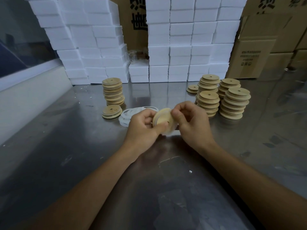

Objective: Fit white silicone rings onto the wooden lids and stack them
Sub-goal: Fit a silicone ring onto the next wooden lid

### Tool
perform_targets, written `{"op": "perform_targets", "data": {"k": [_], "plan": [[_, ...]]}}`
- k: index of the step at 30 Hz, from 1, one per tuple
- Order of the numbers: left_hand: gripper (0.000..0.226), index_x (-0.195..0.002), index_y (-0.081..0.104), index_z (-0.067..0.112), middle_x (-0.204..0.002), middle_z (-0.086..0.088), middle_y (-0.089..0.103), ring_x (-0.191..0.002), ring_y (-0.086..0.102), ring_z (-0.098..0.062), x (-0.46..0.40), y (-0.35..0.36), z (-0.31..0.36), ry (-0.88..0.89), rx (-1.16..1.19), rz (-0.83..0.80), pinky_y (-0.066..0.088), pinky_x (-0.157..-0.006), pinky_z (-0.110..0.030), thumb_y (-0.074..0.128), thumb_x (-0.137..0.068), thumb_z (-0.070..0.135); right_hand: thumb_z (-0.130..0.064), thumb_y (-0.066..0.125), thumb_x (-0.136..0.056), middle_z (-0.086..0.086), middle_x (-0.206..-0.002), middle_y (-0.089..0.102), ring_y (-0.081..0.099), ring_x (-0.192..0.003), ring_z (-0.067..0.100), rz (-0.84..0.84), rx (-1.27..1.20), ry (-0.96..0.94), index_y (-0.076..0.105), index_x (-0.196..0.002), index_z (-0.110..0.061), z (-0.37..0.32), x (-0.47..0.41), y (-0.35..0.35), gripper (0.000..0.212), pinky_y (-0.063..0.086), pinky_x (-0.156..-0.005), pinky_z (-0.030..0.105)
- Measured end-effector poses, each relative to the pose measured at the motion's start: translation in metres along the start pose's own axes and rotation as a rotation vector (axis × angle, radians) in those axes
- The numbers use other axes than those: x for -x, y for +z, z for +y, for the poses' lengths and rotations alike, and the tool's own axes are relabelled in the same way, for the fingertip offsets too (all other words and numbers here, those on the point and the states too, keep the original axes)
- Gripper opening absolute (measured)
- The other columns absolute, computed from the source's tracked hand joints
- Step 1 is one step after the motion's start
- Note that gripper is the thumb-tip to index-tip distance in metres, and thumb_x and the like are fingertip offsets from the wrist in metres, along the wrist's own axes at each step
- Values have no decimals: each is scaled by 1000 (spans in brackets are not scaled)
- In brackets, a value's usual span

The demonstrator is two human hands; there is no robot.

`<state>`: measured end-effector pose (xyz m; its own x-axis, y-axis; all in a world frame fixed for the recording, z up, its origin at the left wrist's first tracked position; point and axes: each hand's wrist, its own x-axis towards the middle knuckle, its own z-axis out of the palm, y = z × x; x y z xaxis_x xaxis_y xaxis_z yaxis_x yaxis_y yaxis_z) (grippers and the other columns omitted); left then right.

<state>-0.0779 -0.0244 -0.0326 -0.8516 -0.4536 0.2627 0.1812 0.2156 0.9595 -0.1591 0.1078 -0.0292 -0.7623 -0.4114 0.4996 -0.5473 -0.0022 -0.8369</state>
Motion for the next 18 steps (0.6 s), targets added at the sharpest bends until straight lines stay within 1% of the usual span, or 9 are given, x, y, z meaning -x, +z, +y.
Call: {"op": "perform_targets", "data": {"k": [2, 3, 5, 7, 9, 12, 13, 15, 18], "plan": [[19, -88, 67, 15, -82, -1, 73, -79, 71, -15, 1, 1, -2, 81, -197, -53, 58, -70, -27, 80, -77, 7, -10, 60, -95, 0, -80, 68, 65, -76, 13, -68, 241, -211, 64, -91, -12, -2, 0, -1, 6, 54, -68, 37], [18, -88, 68, 16, -80, 0, 73, -78, 70, -14, 1, 0, -3, 103, -226, -62, 57, -69, -27, 80, -77, 8, -10, 60, -95, -1, -81, 69, 65, -76, 13, -92, 282, -267, 65, -93, -12, -3, 1, 0, 6, 53, -68, 39], [18, -85, 69, 17, -79, -3, 72, -76, 70, -15, 0, -1, -4, 140, -191, -37, 57, -67, -24, 81, -76, 8, -13, 60, -95, -1, -83, 69, 65, -78, 14, -86, 289, -321, 65, -93, -11, -6, 1, 3, 6, 54, -69, 40], [17, -84, 70, 15, -80, -4, 73, -75, 71, -17, -1, -2, -5, 155, -150, -1, 57, -67, -24, 82, -75, 9, -19, 62, -95, -1, -83, 69, 65, -78, 13, -29, 299, -323, 64, -91, -10, -7, 1, 6, 10, 55, -67, 39], [17, -85, 70, 14, -80, -4, 74, -77, 72, -21, -1, -2, -5, 127, -130, 7, 59, -70, -30, 83, -75, 12, -21, 66, -93, -2, -79, 68, 64, -74, 12, 20, 322, -305, 65, -87, -9, -7, -1, 5, 13, 54, -63, 34], [16, -87, 71, 15, -82, -4, 75, -80, 72, -21, -1, -2, -5, 71, -100, -9, 60, -74, -35, 82, -76, 11, -20, 69, -90, -11, -71, 64, 62, -70, 5, 30, 316, -247, 66, -81, -14, -7, -3, 3, 12, 48, -59, 17], [16, -87, 71, 16, -82, -4, 75, -80, 72, -20, -1, -2, -5, 49, -82, -16, 60, -76, -35, 81, -77, 10, -19, 71, -89, -14, -69, 63, 62, -69, 2, 28, 298, -219, 66, -78, -16, -8, -4, 2, 12, 46, -58, 13], [16, -87, 70, 15, -82, -3, 76, -81, 73, -20, 0, -3, -5, 10, -46, -30, 60, -77, -34, 80, -78, 7, -16, 73, -87, -15, -68, 64, 62, -66, 2, 9, 249, -154, 66, -75, -19, -8, -8, -1, 14, 46, -57, 12], [16, -89, 70, 13, -83, -3, 76, -82, 73, -18, 0, -2, -2, -19, -33, -47, 59, -75, -28, 79, -78, 5, -16, 74, -86, -8, -70, 68, 64, -65, 6, -52, 200, -99, 68, -76, -17, -10, -10, -6, 12, 50, -58, 16]]}}
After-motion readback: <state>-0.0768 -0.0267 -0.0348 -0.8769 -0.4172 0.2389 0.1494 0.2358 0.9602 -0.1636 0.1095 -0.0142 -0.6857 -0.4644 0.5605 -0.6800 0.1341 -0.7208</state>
